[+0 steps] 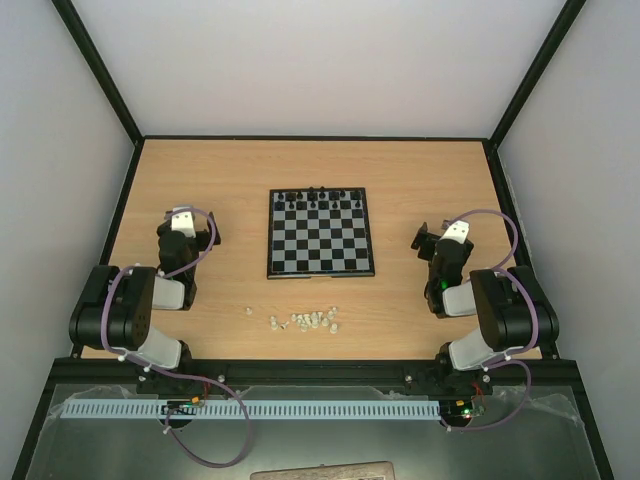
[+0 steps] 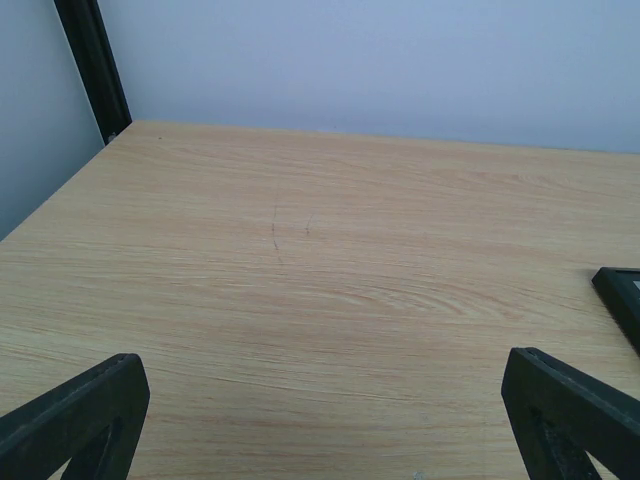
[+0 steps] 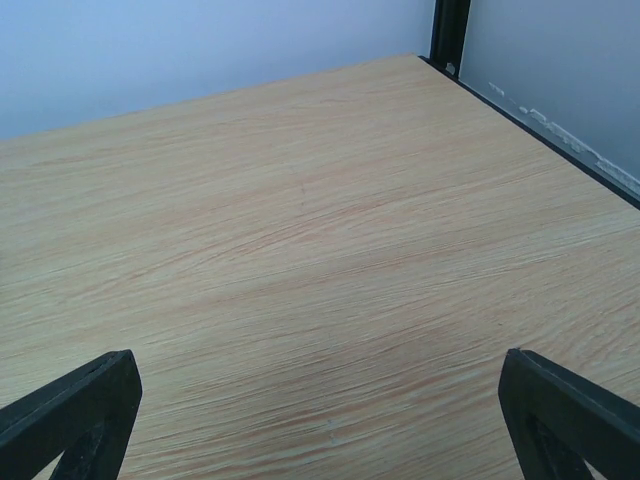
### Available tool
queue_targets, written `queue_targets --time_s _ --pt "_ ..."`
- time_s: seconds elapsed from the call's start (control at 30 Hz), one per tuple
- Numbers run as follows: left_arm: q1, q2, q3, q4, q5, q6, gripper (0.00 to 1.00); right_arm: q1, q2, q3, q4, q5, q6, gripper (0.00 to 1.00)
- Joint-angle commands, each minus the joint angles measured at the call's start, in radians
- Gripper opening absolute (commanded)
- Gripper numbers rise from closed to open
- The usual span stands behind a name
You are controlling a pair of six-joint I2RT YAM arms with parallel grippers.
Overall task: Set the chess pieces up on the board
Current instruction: Pick up the chess piece at the center of the board.
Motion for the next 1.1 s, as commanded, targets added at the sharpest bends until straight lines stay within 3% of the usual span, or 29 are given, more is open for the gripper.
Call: queue_targets --time_s 0.0,0.57,0.7,0.83,0.93,1.07 --pt "0.004 0.006 0.011 0.055 0.014 0.007 1.00 -0.007 -0.007 0.015 0.011 0.005 -0.001 0.99" --pt "0.004 0.001 0.006 0.064 0.012 0.008 0.99 -0.007 -0.009 0.010 0.016 0.005 -0.001 0.99" --pt "-0.029 -0.124 0.056 -0.118 -0.064 0.012 1.00 -0.006 -0.045 0.011 0.003 -0.011 -0.012 0.98" --pt "-0.044 -0.346 0.106 -0.333 -0.030 -0.060 1.00 0.003 -0.269 0.057 -0.229 -0.198 -0.075 0.99" --pt "-0.057 -0.493 0.170 -0.507 -0.016 -0.222 1.00 0.004 -0.449 0.206 -0.597 -0.206 0.064 0.99" --pt "-0.092 -0.607 0.306 -0.783 0.042 -0.415 1.00 0.010 -0.593 0.359 -0.905 -0.363 0.271 0.99"
